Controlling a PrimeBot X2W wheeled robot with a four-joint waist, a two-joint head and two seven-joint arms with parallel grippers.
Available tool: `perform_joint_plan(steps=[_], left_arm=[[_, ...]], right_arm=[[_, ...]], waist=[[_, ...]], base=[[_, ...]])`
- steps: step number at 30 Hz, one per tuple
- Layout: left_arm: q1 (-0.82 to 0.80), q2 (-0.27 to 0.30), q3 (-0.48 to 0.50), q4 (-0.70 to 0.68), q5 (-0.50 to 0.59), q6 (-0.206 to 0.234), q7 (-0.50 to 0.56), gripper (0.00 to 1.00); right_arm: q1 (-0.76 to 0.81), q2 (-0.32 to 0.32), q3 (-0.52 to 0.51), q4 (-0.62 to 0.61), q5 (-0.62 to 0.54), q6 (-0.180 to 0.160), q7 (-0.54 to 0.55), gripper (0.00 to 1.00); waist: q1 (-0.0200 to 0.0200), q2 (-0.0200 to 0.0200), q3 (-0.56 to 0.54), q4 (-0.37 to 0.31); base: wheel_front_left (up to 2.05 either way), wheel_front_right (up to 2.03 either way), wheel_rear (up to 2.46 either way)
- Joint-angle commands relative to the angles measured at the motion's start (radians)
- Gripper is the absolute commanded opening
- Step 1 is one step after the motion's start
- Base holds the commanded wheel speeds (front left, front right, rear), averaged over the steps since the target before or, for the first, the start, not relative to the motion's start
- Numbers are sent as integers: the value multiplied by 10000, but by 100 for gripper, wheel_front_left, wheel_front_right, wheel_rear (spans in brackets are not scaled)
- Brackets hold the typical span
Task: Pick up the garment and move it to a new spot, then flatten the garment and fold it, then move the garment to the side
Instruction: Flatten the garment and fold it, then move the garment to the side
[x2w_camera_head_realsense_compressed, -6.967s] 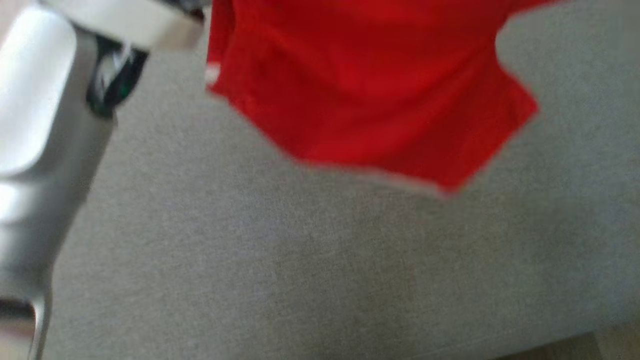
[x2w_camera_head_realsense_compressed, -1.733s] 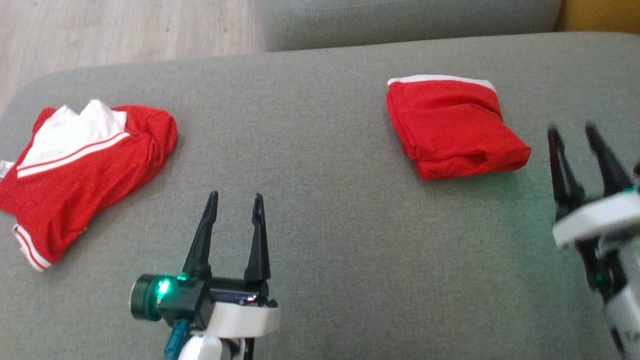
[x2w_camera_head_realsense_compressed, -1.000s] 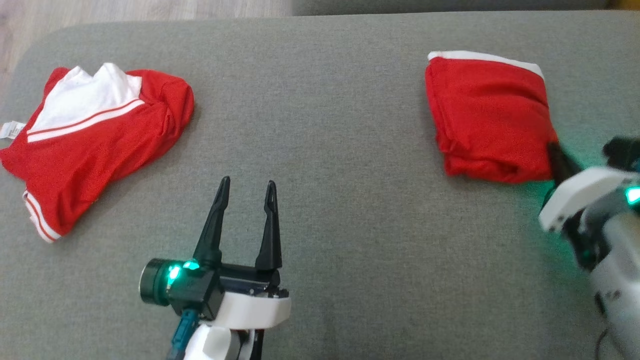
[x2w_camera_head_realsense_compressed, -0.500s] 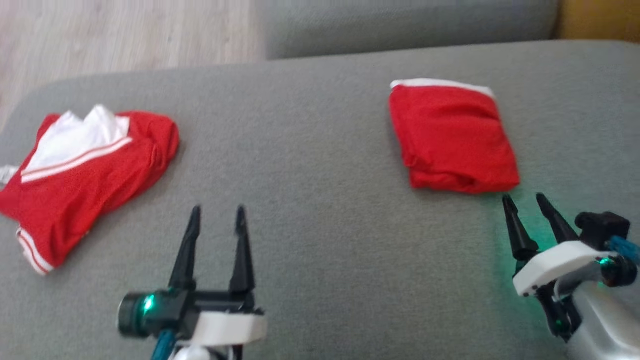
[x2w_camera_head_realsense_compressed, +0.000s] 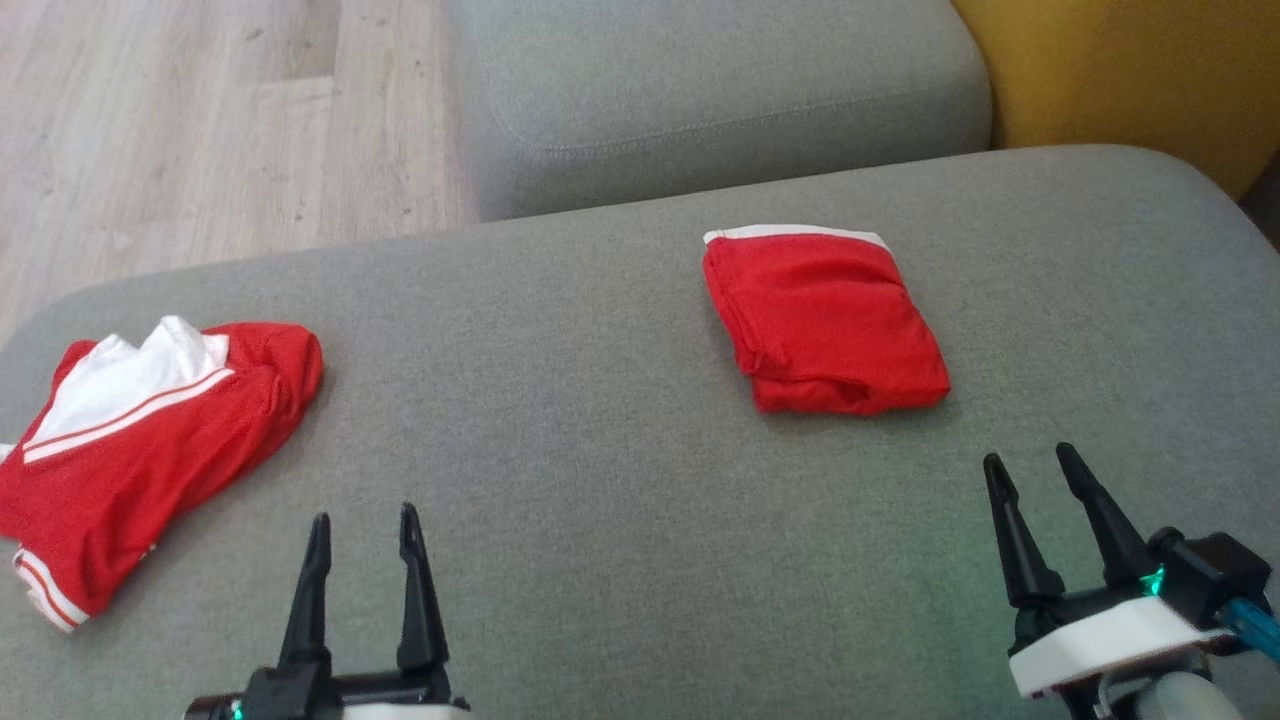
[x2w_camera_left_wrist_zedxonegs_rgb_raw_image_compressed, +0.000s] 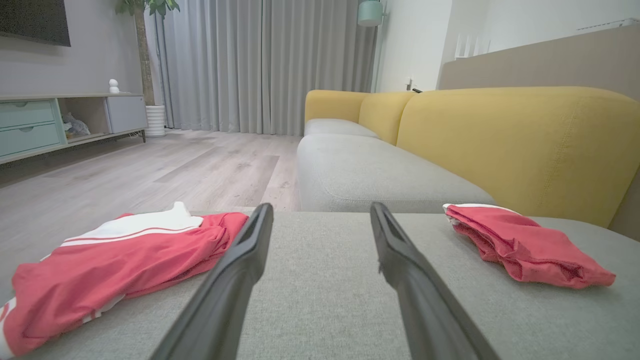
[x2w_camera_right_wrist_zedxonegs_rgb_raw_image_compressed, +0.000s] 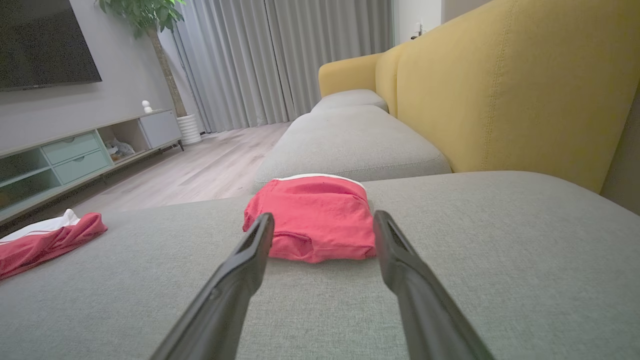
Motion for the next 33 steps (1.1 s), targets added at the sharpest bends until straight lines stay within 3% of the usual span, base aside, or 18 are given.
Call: perform_joint_plan(steps=[1, 33], left_arm=[[-124, -31, 400, -241, 115, -45, -49, 100], [341, -32, 396, -263, 321, -401, -49, 100]], right_arm=[[-167, -65, 97, -376, -64, -7, -134, 100], [-24, -60, -72, -446, -321, -7, -135, 100]], waist=[[2, -1, -27, 6], [2, -1, 96, 519]], base=[[0, 0, 0], [0, 0, 0]])
